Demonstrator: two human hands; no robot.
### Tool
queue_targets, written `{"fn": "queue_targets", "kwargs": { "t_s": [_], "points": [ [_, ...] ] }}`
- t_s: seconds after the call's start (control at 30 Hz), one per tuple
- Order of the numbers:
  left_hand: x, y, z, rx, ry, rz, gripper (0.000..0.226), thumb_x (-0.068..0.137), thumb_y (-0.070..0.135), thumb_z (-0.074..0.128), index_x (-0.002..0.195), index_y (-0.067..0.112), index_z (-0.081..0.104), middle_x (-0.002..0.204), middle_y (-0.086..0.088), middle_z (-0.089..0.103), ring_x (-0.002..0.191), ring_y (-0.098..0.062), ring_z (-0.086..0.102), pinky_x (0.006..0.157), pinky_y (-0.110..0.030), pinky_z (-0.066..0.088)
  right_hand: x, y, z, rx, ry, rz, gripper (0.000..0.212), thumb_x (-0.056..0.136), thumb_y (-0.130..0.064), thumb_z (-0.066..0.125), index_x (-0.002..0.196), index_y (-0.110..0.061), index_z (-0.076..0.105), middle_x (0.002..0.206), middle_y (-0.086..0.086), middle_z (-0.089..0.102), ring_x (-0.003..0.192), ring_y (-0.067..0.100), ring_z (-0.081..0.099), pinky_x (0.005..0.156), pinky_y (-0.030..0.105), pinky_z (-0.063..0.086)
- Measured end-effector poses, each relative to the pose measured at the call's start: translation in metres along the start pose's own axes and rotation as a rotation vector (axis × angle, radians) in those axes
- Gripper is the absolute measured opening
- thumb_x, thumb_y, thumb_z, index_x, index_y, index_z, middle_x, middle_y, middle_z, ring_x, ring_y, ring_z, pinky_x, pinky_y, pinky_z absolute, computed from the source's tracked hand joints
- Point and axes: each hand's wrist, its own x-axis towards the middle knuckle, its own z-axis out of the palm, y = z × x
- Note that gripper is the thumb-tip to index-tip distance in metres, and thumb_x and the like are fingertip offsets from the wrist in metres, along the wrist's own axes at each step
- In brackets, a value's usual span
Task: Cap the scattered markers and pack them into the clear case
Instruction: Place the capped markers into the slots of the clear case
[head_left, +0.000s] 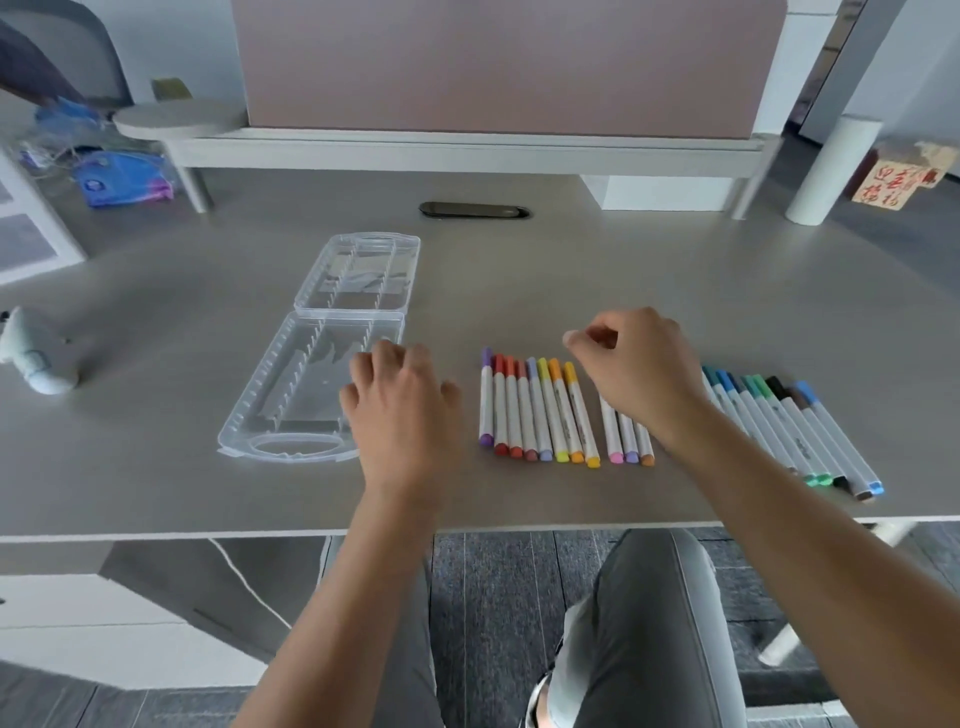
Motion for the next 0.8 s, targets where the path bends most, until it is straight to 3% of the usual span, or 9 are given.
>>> {"fn": "queue_targets", "kwargs": {
  "t_s": [0.13, 0.33, 0.43, 0.6, 0.7, 0.8],
  "points": [
    [0.013, -0.025, -0.011, 0.213, -0.095, -0.114, 0.024, 0.085, 0.017, 0.056, 0.104, 0.007, 0.065, 0.11, -0.011, 0.058, 0.111, -0.035, 0.046, 0.089, -0.045, 0.035, -0.01, -0.019, 0.006, 0.055, -0.001, -0.042, 0.029, 0.098, -0.046, 0.061, 0.079, -0.026, 0.069, 0.064, -0.009, 0.065, 0.058, 0.009, 0.061, 0.057, 0.027, 0.045],
    [0.014, -0.031, -0.019, 0.225, -0.113, -0.043, 0.029, 0.087, 0.002, 0.045, 0.107, 0.007, 0.065, 0.11, -0.01, 0.065, 0.112, -0.034, 0.052, 0.092, -0.043, 0.039, -0.033, -0.037, 0.002, 0.09, 0.01, -0.035, 0.031, 0.097, -0.042, 0.061, 0.074, -0.024, 0.068, 0.06, -0.007, 0.064, 0.055, 0.012, 0.06, 0.053, 0.025, 0.04],
    [0.008, -0.035, -0.025, 0.164, -0.005, 0.039, 0.023, 0.088, 0.005, 0.048, 0.101, 0.008, 0.067, 0.104, -0.011, 0.067, 0.105, -0.035, 0.056, 0.087, -0.044, 0.04, -0.049, -0.039, -0.005, 0.143, 0.054, -0.006, 0.029, 0.097, -0.041, 0.062, 0.073, -0.024, 0.067, 0.061, -0.01, 0.063, 0.058, 0.009, 0.06, 0.054, 0.024, 0.038],
    [-0.013, -0.025, -0.051, -0.109, 0.186, 0.182, 0.012, 0.088, 0.004, 0.055, 0.088, 0.006, 0.067, 0.091, -0.009, 0.066, 0.086, -0.032, 0.058, 0.061, -0.035, 0.034, -0.082, -0.036, -0.024, 0.39, 0.081, 0.058, 0.027, 0.096, -0.034, 0.065, 0.077, -0.016, 0.073, 0.067, 0.001, 0.07, 0.06, 0.014, 0.062, 0.062, 0.037, 0.051],
    [-0.039, -0.003, -0.063, -0.179, 0.216, 0.327, 0.009, 0.087, 0.001, 0.057, 0.087, 0.007, 0.065, 0.089, -0.005, 0.063, 0.08, -0.029, 0.058, 0.055, -0.031, 0.032, -0.105, -0.035, -0.042, 0.55, 0.073, 0.156, 0.027, 0.096, -0.038, 0.066, 0.086, -0.014, 0.075, 0.08, 0.0, 0.076, 0.059, 0.002, 0.061, 0.065, 0.029, 0.048],
    [-0.074, 0.016, -0.07, -0.206, 0.199, 0.446, 0.011, 0.084, -0.002, 0.06, 0.087, 0.008, 0.062, 0.088, -0.003, 0.06, 0.081, -0.025, 0.054, 0.05, -0.026, 0.022, -0.132, -0.03, -0.058, 0.829, 0.011, 0.321, 0.032, 0.097, -0.047, 0.064, 0.097, -0.017, 0.076, 0.093, 0.005, 0.079, 0.068, 0.009, 0.067, 0.064, 0.03, 0.054]
  ]
}}
